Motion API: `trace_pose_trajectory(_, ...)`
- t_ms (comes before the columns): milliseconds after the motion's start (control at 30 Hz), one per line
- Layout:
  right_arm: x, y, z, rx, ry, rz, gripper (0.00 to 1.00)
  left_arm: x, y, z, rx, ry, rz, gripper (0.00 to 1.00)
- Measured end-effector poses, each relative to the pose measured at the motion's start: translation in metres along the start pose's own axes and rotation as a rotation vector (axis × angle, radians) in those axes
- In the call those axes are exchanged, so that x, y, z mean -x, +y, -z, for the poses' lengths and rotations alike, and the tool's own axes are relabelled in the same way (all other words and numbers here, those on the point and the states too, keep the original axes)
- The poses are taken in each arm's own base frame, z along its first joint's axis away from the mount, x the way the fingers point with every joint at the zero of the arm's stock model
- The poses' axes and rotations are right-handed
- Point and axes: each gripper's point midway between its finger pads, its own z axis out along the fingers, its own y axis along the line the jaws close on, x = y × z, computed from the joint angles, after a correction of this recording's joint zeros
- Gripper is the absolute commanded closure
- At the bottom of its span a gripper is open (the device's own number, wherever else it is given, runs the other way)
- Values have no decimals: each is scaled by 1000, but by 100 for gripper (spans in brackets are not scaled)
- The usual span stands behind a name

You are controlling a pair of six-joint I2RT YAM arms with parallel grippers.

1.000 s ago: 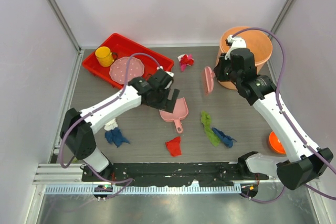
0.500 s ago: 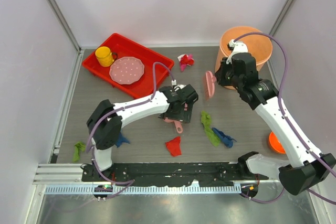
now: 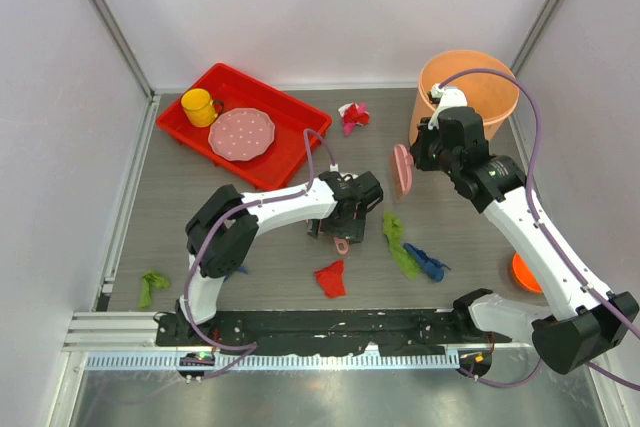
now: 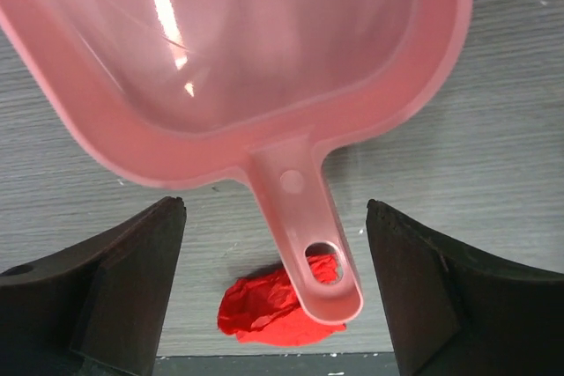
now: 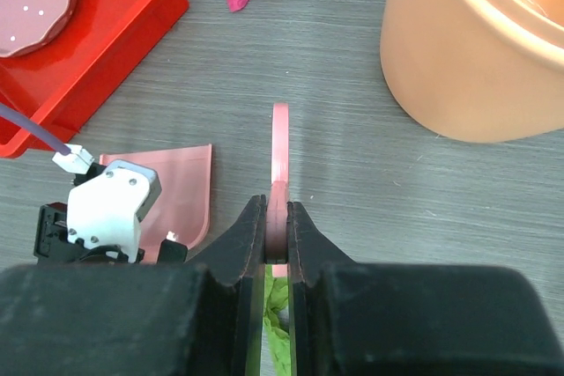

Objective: Sweep away the paper scraps from the table

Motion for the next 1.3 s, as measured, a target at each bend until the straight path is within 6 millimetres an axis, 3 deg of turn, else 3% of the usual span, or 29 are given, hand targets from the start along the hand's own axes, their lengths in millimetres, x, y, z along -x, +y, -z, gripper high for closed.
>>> trace_pose_trajectory(100,-2,-1,-1,-1,4,9,99,-5,0,-9,14,22,5,32)
trace_pose_trajectory(133,-2,-1,-1,-1,4,10,99,-5,-1,-9,13,23,7,46)
trace_pose_trajectory(300,-5,-2,-1,-2,10,15,99,0,-5,-9,-6,14,26,74)
trace_pose_trajectory(333,-5,-2,-1,-2,10,16,99,0,-5,-10,-7,14,28,87)
trace_pose_trajectory(400,-5,-2,-1,-2,10,17,99,0,-6,-11,-13,15,34,100)
trace_pose_trajectory(733,0,-1,7,6,-8,16,99,5,-3,-1,-52,15,-12,100)
trace_pose_trajectory(900,20,3,27,32,-54,18,99,20,-7,39,-159,-44,-148,100)
trace_pose_trajectory(1033,52,13,61,101,-157,8,99,41,-7,79,-231,-149,-276,100)
trace_pose_trajectory(1167,82,23,100,173,-270,1,99,49,13,114,-276,-222,-364,100)
trace_pose_trajectory(1300,94,35,123,256,-317,8,99,59,52,140,-284,-289,-382,100)
